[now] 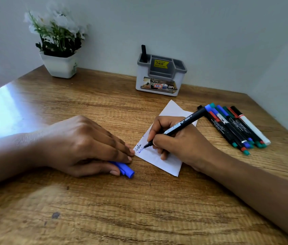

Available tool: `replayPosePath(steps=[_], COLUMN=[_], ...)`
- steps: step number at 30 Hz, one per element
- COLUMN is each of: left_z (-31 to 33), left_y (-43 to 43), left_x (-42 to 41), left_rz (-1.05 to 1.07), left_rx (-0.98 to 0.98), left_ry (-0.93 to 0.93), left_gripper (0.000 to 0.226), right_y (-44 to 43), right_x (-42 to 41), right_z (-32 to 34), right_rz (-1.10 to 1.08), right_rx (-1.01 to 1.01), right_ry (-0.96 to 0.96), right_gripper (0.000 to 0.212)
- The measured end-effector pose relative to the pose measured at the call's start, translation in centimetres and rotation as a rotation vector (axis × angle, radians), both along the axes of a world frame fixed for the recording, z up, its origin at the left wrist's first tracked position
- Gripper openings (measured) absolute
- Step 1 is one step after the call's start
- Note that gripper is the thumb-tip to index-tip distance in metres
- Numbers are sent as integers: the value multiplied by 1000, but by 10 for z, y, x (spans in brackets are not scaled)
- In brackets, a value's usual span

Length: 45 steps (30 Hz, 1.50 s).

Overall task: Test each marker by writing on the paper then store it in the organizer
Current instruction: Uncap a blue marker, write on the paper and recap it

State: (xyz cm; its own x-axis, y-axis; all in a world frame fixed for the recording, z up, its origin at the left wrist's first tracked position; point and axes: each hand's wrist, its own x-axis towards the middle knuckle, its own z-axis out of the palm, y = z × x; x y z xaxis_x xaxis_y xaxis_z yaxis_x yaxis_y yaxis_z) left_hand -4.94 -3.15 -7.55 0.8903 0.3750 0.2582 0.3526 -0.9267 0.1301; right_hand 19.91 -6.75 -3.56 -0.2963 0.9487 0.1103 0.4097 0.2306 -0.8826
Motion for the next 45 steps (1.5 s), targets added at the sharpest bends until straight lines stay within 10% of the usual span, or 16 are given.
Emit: replayPosePath(steps=[13, 19, 30, 45], left_z=[0, 1, 38, 42], left_y=[1, 4, 6, 28], left_x=[-2, -3, 38, 70], left_rz=[14, 52, 257, 415], left_rx=[-2, -12, -809, -825], left_ry=[1, -5, -786, -881], left_gripper=[25, 23, 42, 30], right_y=[-1, 7, 4, 18], right_x=[-2, 7, 10, 19], right_z=[3, 6, 24, 22], right_rz=[-45, -122, -89, -183], right_rx=[-21, -281, -136, -46], right_ry=[3, 489, 537, 662], right_gripper=[10, 22, 16, 7])
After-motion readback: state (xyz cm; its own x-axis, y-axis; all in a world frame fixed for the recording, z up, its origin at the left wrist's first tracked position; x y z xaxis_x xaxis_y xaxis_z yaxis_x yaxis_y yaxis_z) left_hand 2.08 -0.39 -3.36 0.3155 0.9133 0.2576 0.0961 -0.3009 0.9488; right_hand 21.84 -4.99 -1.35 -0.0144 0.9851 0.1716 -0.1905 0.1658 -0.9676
